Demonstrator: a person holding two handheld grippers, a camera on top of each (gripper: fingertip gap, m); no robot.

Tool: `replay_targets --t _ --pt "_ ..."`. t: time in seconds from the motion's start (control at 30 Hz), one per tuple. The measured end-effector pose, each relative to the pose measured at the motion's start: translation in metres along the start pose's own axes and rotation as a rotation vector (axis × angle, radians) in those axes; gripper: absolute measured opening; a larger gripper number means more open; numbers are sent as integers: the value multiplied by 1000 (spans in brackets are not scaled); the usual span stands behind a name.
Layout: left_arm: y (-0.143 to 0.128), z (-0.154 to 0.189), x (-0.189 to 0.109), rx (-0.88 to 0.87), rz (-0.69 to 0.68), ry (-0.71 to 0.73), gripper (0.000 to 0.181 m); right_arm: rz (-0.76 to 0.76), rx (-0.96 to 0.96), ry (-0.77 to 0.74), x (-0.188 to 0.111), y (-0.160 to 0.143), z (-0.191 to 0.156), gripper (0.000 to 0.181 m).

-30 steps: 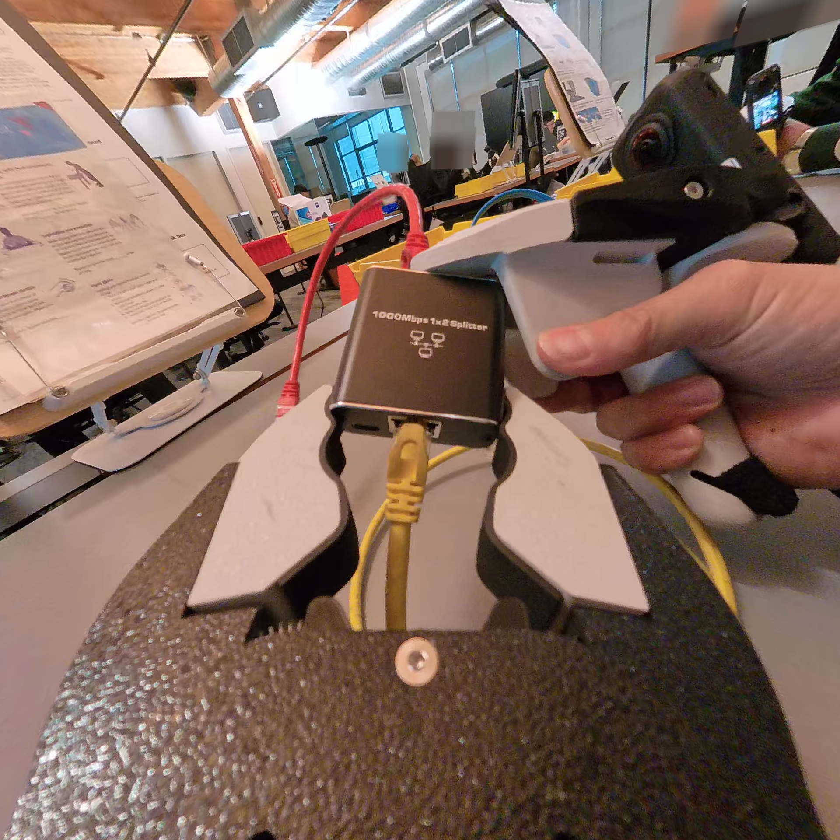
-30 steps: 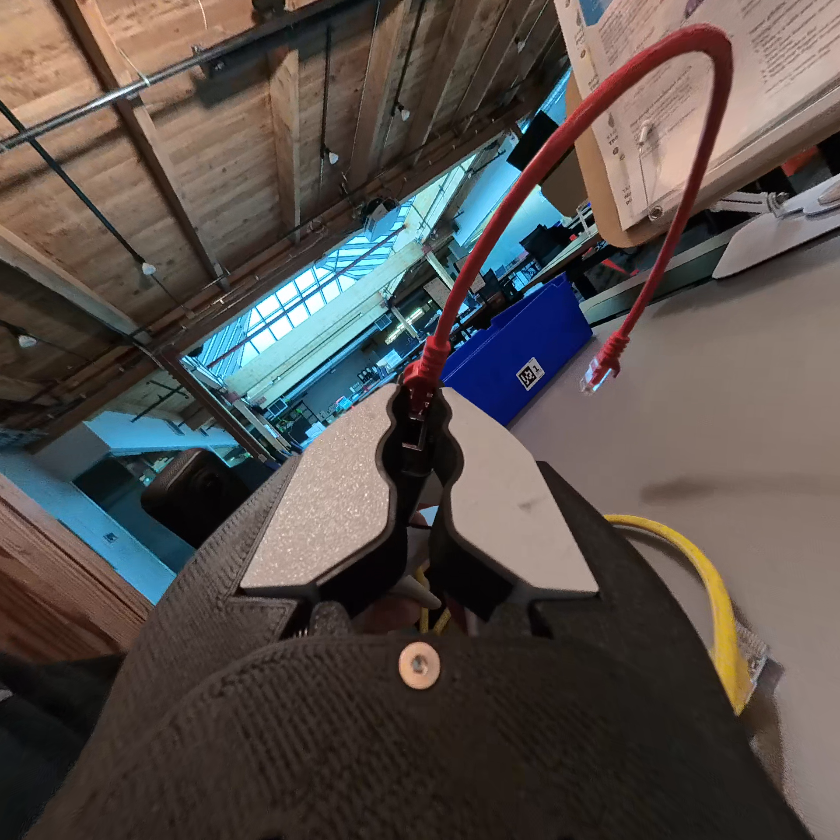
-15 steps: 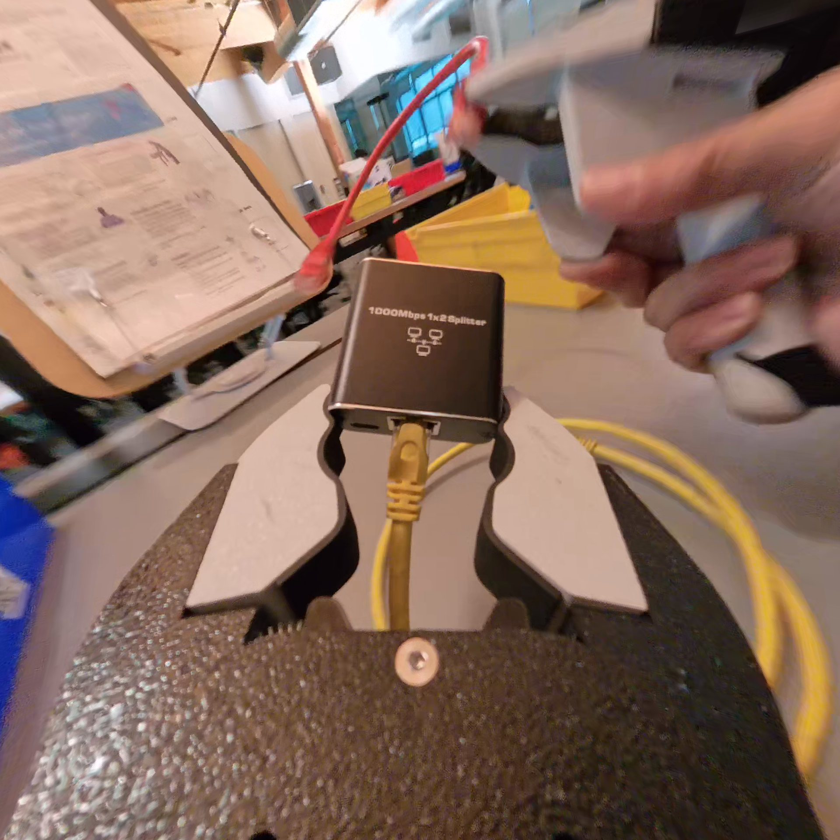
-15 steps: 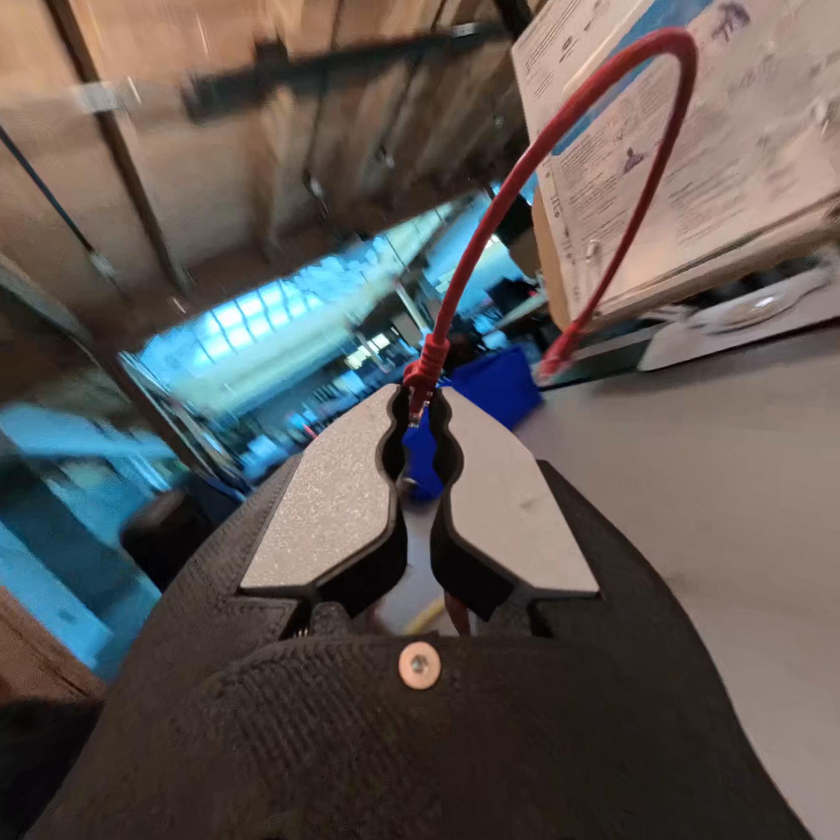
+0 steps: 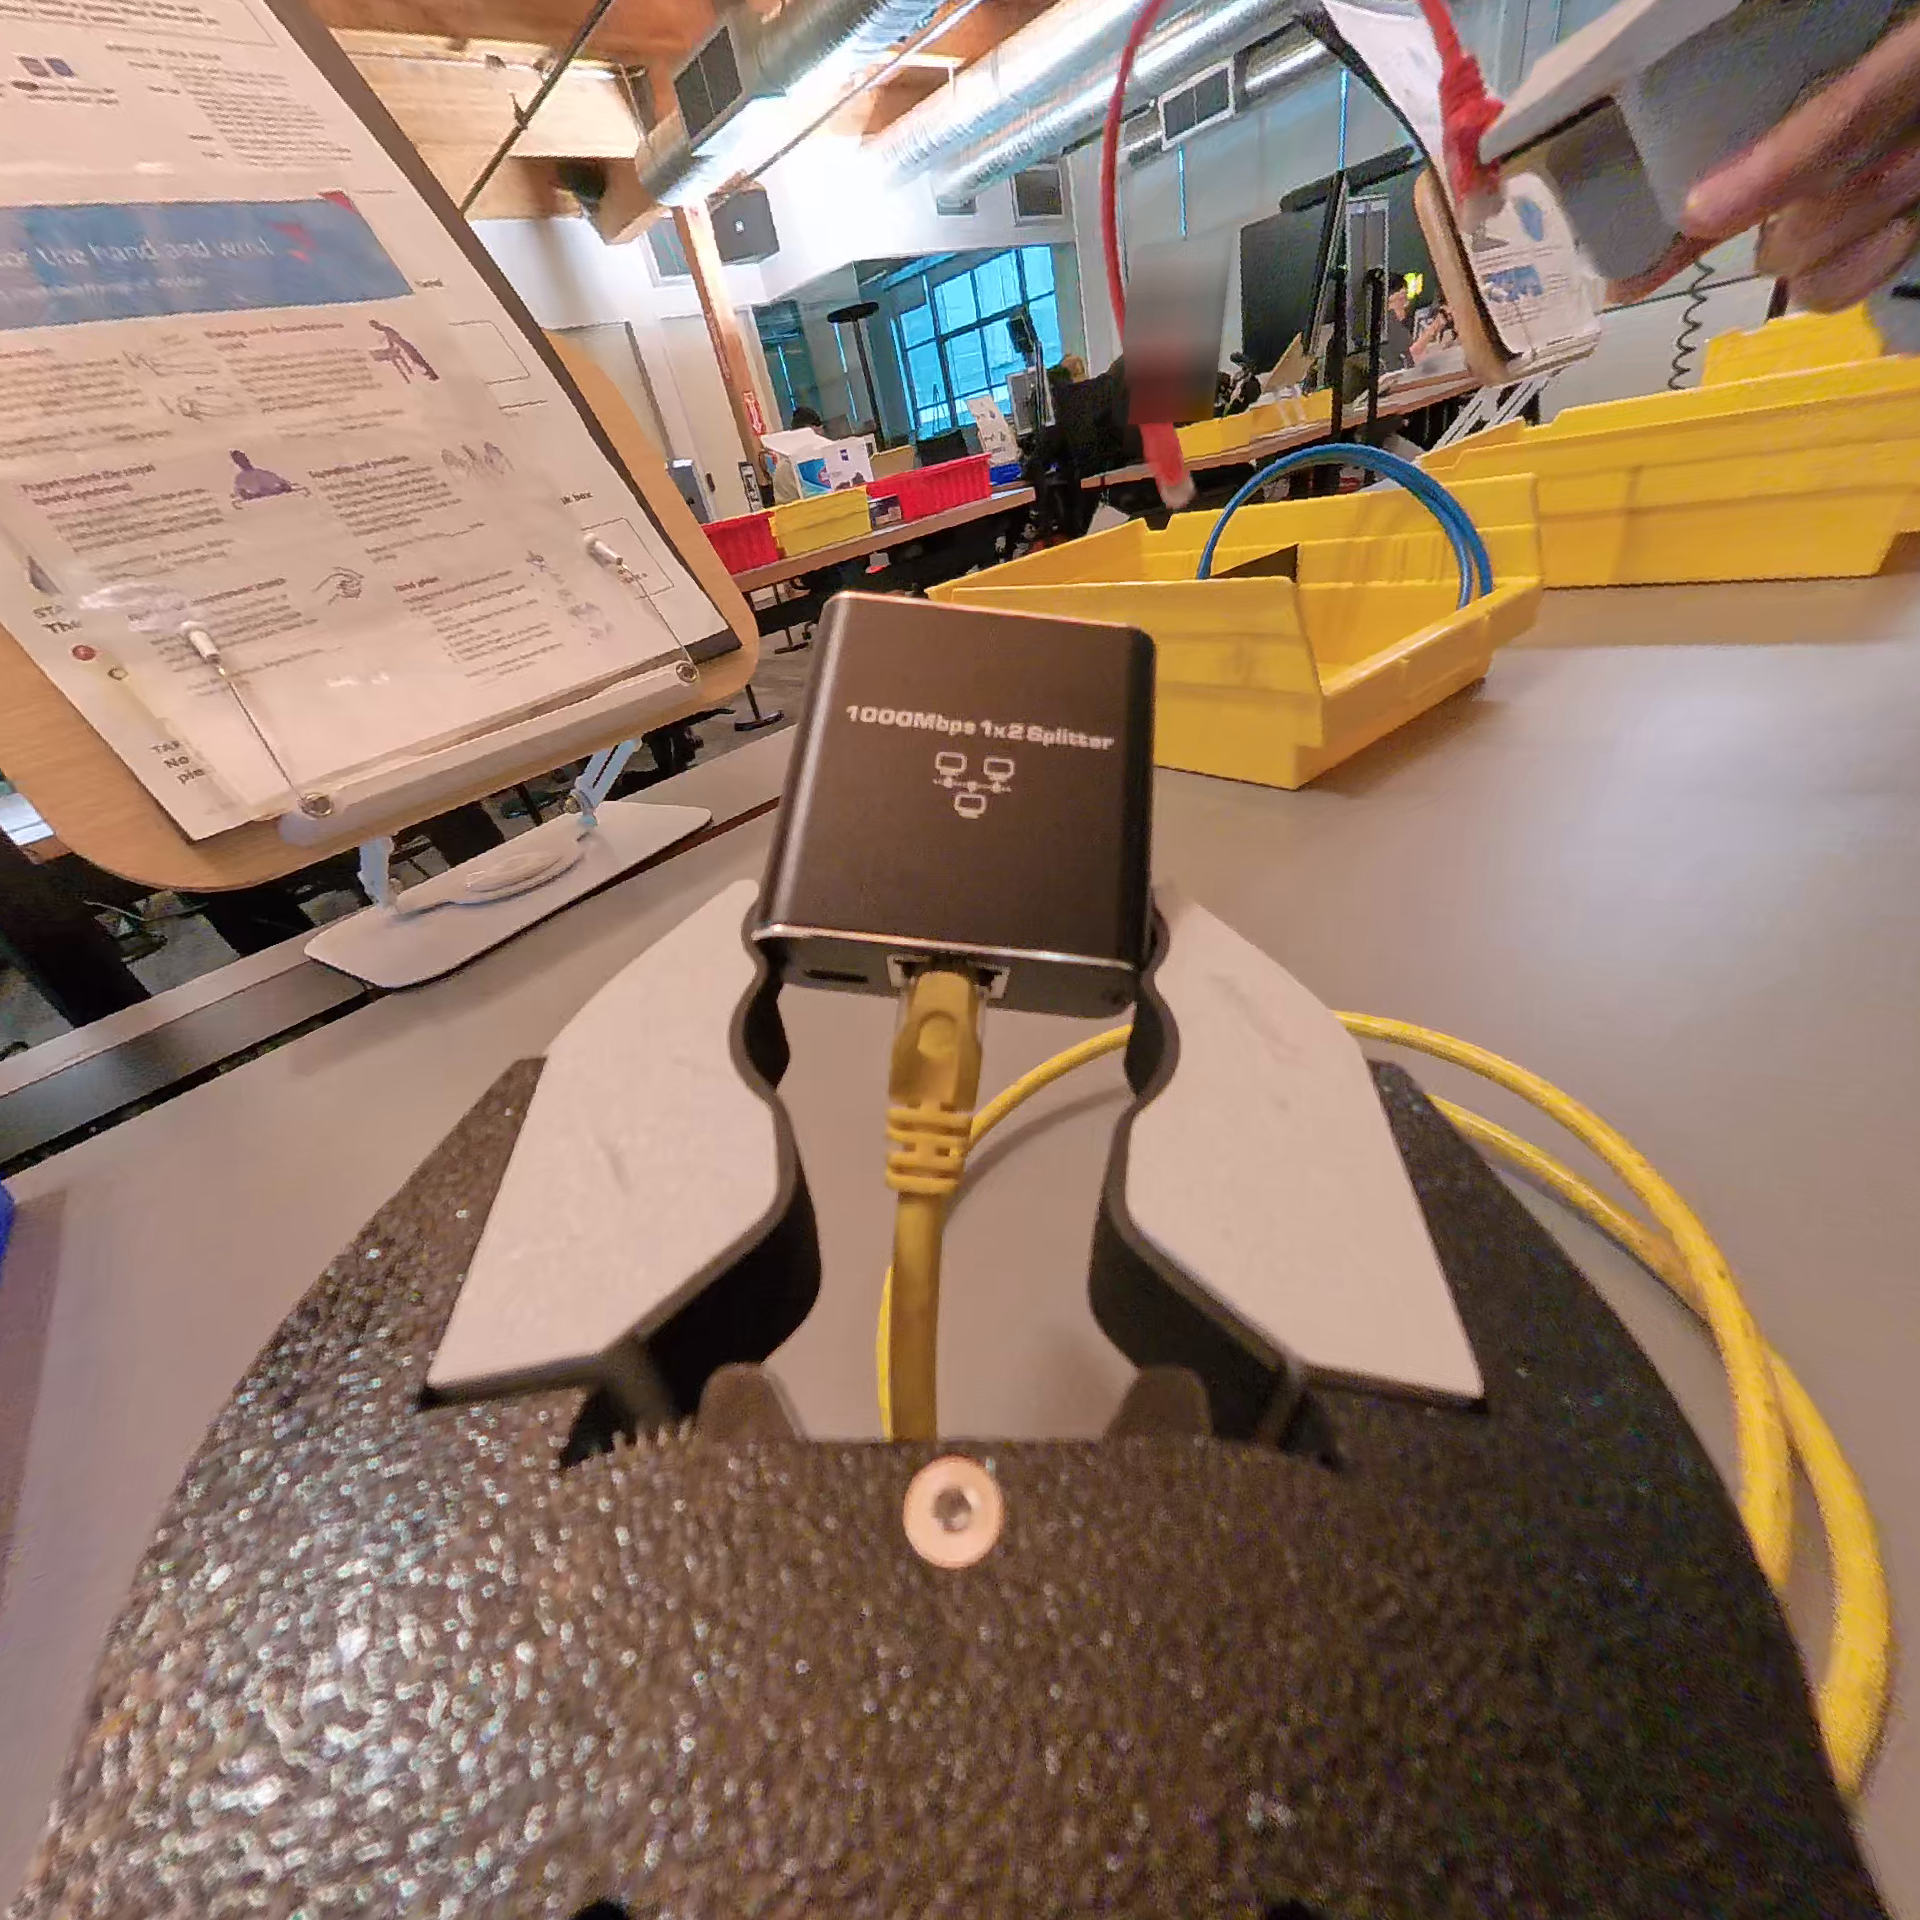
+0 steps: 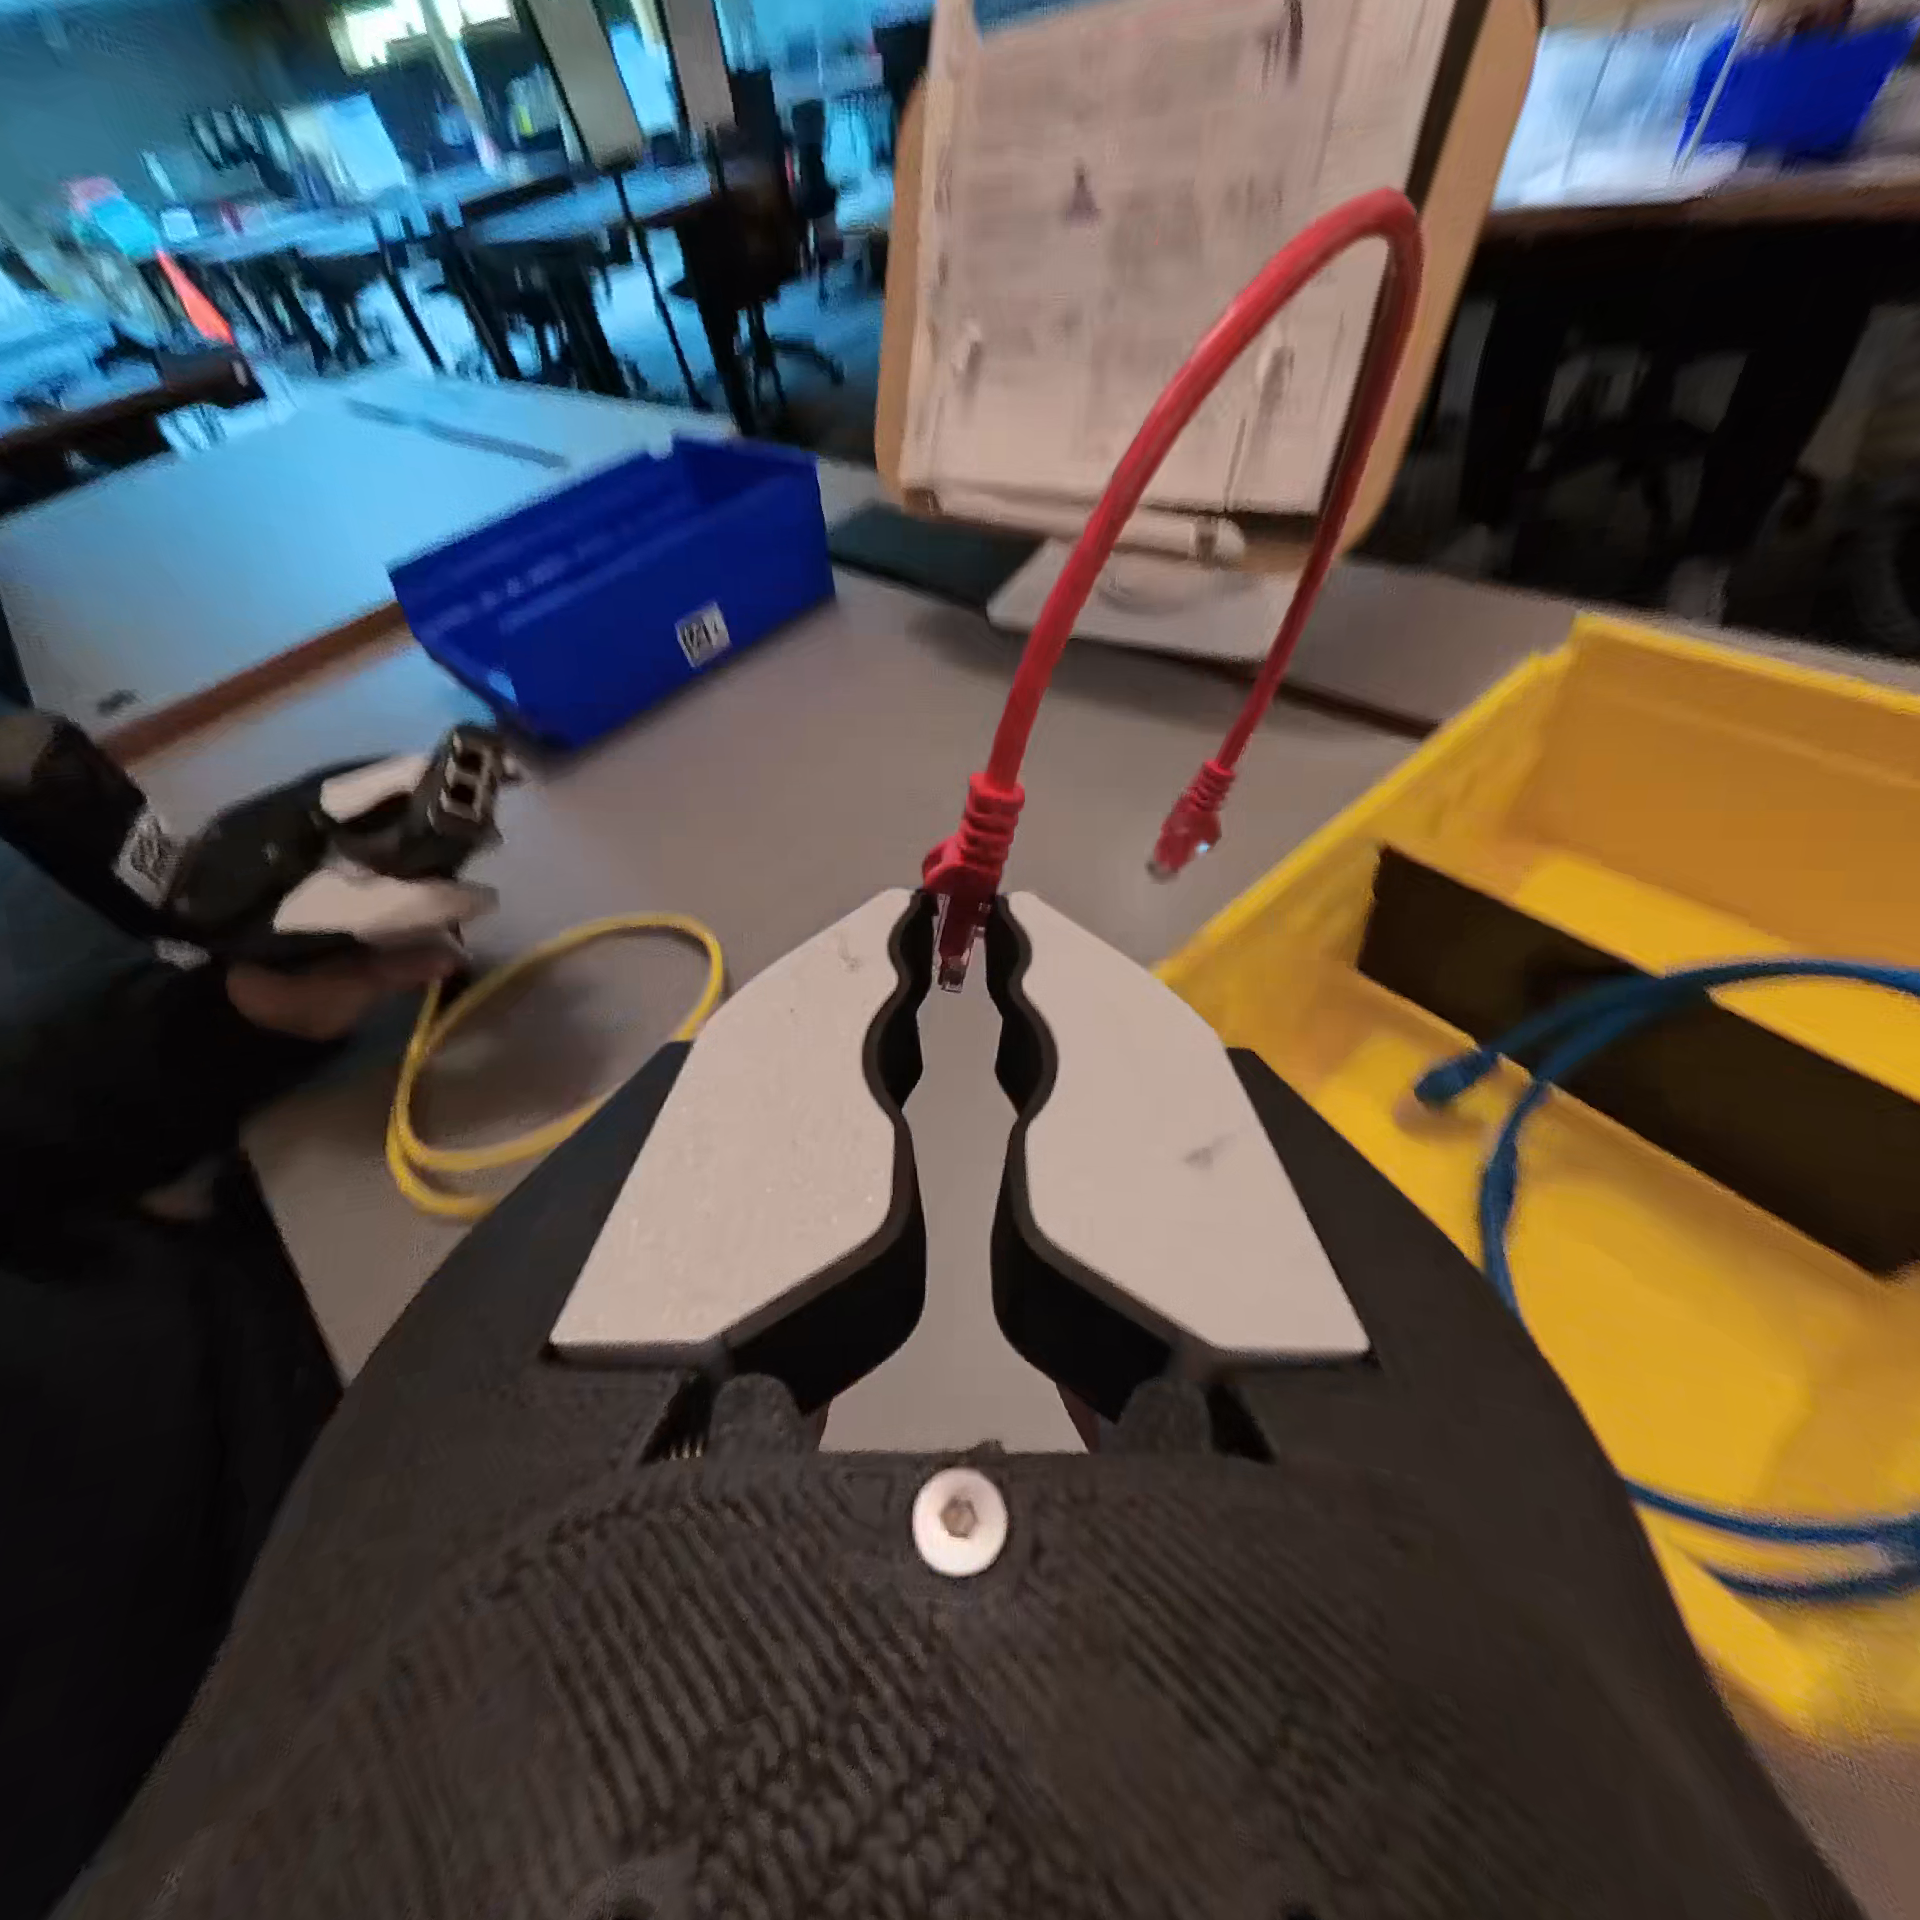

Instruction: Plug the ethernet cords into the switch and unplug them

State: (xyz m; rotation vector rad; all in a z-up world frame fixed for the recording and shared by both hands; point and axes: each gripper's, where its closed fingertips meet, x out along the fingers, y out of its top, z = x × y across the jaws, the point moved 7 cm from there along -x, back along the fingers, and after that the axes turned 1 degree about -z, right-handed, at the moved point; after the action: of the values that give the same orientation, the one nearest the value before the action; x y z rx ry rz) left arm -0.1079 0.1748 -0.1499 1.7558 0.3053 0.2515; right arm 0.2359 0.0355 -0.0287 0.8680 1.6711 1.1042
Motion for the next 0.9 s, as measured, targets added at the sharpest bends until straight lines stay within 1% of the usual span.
replay_targets --t 0.03,0.13,0.17,0.2,0.27,0.37,0.4,0.47,0.53,0.6,0.67,0.73,0.77,0.8,0.9 --pt "0 1 0 10 -1 -1 63 -52 19 14 -8 -4 10 10" --pt "0 2 0 21 -2 -2 63 -127 72 97 -22 -14 35 10" --pt "0 2 1 21 -3 -4 63 -156 88 88 -25 -19 45 10" --pt "0 2 1 20 -3 -4 63 -183 110 98 -25 -23 53 10" --pt "0 2 1 21 -4 -5 63 -245 158 172 -23 -32 63 10" --pt "0 2 1 29 -6 -4 63 -342 158 196 -15 -42 76 10" --pt "0 3 1 31 -7 -4 63 -372 156 168 -10 -44 82 10" --pt "0 3 1 33 -8 -4 63 -439 149 165 -2 -47 89 11" --pt "-1 3 1 36 -10 -6 63 -480 149 113 8 -47 100 11" --pt "-1 3 2 38 -11 -4 63 -561 146 71 16 -51 109 11" --pt "-1 3 2 41 -13 -4 63 -693 179 -17 20 -62 123 11" --pt "-1 3 2 41 -14 -5 63 -867 224 -95 21 -80 134 12" --pt "-1 3 2 41 -16 -5 63 -909 210 -152 21 -85 141 13" --pt "-1 3 2 41 -15 -5 63 -918 193 -190 23 -86 144 11" --pt "-1 4 2 44 -11 -4 63 -888 203 -205 28 -84 146 15"
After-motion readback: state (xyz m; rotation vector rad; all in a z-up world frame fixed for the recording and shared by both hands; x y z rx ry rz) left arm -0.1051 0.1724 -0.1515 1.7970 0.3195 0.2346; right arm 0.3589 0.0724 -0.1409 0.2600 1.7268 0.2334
